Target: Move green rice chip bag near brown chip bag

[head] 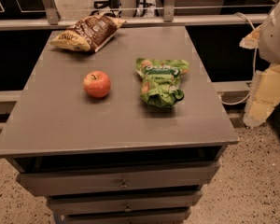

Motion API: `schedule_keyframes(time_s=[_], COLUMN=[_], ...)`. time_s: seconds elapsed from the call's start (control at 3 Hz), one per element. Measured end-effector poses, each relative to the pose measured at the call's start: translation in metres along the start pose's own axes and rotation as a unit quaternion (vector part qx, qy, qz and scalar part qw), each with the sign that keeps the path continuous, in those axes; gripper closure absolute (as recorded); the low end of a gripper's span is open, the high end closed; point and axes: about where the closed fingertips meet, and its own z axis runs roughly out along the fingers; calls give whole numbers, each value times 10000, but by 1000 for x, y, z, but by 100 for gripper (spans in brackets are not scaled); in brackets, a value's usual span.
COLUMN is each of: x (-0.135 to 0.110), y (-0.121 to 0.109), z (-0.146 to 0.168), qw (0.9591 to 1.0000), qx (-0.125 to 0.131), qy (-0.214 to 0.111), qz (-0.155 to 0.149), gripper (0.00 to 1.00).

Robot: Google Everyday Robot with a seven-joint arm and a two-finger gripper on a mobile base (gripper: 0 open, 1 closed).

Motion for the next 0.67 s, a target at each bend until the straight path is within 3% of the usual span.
schedule_keyframes(time_s=[0.33,0.67], x=[0,-1], y=[0,-1], z=[-1,3], qw=[10000,9989], qx=[14,-6], qy=[-13,-394], qz=[4,262], gripper=[0,0])
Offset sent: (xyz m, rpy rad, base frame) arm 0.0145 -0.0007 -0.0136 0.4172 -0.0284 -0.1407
